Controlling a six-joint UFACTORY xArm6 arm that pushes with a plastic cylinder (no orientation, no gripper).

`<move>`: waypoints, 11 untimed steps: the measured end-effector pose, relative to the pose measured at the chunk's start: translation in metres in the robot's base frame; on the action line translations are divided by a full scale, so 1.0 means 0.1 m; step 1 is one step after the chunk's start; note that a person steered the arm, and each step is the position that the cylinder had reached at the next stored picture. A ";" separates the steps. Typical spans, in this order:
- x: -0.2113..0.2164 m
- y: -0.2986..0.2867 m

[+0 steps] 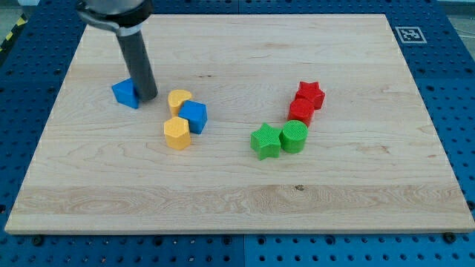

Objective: Separate the yellow heart from blue cube

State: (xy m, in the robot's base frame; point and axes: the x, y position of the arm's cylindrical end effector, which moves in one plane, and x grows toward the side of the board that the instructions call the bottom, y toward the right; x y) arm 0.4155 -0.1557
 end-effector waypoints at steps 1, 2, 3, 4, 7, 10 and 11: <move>0.18 -0.03; 0.18 -0.03; 0.18 0.14; 0.18 0.30; 0.24 0.65; 0.24 0.88; 0.23 0.83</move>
